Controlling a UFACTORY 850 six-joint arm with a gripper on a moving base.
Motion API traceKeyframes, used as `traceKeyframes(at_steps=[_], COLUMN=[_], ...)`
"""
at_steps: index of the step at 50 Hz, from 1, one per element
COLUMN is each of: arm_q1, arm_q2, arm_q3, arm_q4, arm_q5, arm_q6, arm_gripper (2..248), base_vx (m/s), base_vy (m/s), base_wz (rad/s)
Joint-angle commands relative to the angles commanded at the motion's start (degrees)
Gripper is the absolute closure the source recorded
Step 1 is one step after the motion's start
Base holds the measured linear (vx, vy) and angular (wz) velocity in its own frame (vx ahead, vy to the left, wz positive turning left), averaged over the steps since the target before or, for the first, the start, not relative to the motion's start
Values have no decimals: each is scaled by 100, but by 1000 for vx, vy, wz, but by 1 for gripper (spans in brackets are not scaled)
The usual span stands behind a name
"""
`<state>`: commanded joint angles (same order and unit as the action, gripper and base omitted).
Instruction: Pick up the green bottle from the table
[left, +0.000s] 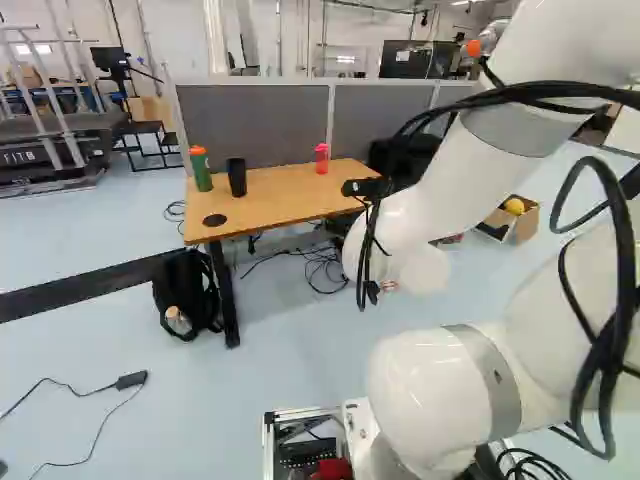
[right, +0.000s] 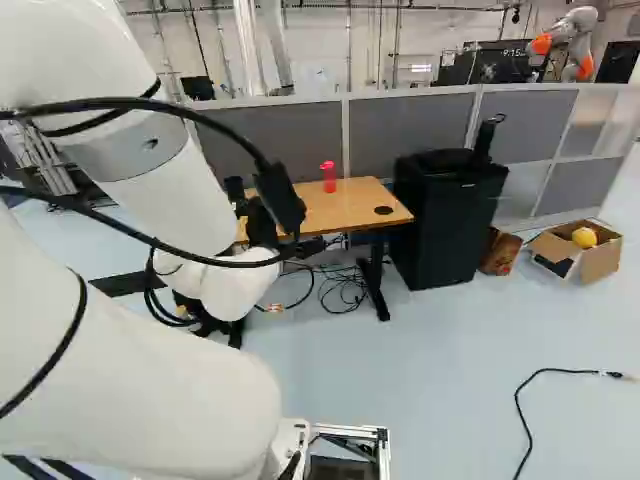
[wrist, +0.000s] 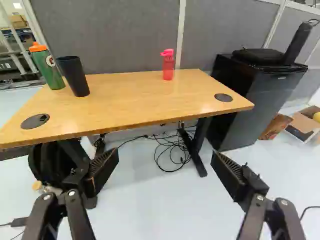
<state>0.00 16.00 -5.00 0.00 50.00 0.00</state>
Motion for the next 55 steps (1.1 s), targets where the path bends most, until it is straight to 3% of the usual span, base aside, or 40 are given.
traceKeyframes(at_steps=[55], arm_q1=[0], arm_q2=[0], arm_q3=[0], arm_q4=[0], arm_q5=[0], arm_q6=[0], arm_gripper=[3], base_vx=[137], base_vy=[9], base_wz=[20])
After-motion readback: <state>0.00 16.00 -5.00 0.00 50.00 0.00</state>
